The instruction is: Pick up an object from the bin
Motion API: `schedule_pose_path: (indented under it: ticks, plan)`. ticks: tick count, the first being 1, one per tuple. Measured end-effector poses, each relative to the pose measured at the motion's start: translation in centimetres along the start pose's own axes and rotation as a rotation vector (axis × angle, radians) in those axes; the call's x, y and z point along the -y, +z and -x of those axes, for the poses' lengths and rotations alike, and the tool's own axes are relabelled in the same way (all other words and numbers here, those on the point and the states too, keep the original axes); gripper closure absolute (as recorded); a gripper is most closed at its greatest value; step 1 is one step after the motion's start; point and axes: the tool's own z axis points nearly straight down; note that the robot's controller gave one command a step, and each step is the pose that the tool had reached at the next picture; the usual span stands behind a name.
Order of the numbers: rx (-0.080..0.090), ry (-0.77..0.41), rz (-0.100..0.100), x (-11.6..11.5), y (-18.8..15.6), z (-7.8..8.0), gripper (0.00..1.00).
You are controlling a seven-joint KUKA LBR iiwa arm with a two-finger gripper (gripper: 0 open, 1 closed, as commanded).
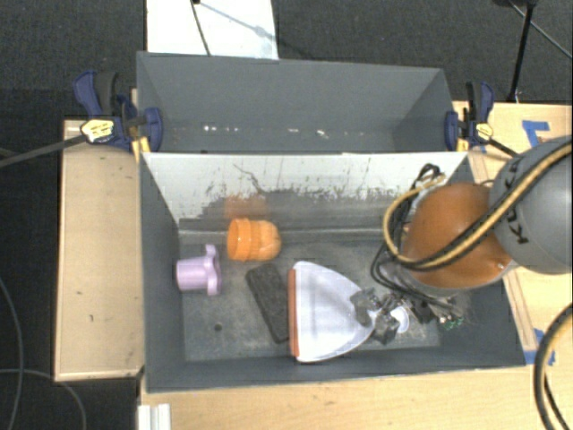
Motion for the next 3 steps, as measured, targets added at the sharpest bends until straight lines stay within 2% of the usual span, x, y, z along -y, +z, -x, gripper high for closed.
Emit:
schedule_pose_path:
  ticks: [1, 2, 3]
  plan:
    - [-0.003, 0.0, 0.002, -0.1, -0.4, -0.1, 1.0]
    - [-0.009, 0.002, 0.006, -0.2, -2.5, -0.3, 1.0]
    - [-0.004, 0.002, 0.002, -0.1, -4.5, -0.1, 1.0]
